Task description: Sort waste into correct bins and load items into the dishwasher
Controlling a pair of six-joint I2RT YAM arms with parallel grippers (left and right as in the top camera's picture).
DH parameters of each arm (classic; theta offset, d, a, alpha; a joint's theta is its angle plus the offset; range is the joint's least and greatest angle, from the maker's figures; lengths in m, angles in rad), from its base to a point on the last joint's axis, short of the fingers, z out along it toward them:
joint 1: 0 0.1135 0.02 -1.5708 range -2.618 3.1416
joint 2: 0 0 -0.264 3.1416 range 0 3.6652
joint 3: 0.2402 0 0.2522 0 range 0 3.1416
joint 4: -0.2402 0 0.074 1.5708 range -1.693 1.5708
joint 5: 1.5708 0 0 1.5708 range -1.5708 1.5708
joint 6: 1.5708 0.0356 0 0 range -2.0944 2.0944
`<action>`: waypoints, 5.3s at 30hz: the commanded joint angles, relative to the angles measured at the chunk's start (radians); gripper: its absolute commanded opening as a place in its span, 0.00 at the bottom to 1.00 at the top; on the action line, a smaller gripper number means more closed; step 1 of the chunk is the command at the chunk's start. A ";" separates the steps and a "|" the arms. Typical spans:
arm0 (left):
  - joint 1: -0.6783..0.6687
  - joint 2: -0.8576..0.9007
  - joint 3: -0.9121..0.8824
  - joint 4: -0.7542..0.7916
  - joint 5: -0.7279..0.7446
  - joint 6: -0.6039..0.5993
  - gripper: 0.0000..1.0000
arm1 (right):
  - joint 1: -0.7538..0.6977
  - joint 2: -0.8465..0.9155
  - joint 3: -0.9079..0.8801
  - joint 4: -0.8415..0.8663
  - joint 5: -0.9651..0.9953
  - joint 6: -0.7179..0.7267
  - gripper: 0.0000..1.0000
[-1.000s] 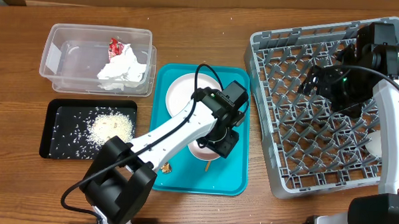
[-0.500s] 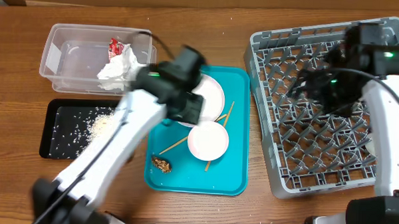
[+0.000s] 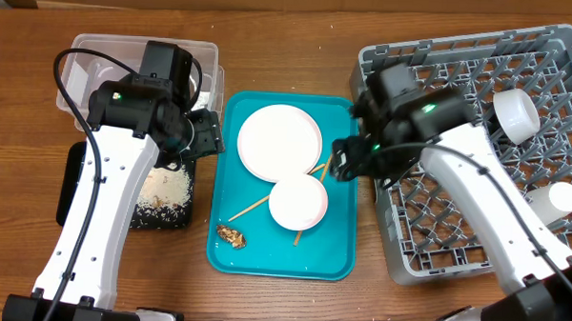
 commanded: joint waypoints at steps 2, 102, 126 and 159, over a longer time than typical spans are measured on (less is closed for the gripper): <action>0.000 -0.004 0.008 0.001 0.022 -0.018 0.83 | 0.077 0.005 -0.125 0.077 0.000 0.037 0.81; -0.001 -0.002 0.007 -0.003 0.016 -0.011 0.88 | -0.288 0.320 0.008 0.410 1.149 0.397 0.04; -0.001 -0.002 0.007 -0.003 0.015 -0.011 0.98 | -0.190 0.188 0.179 0.148 0.515 0.205 0.47; -0.001 -0.001 0.007 -0.004 0.015 -0.011 0.99 | 0.031 0.547 0.172 0.381 0.149 0.187 0.39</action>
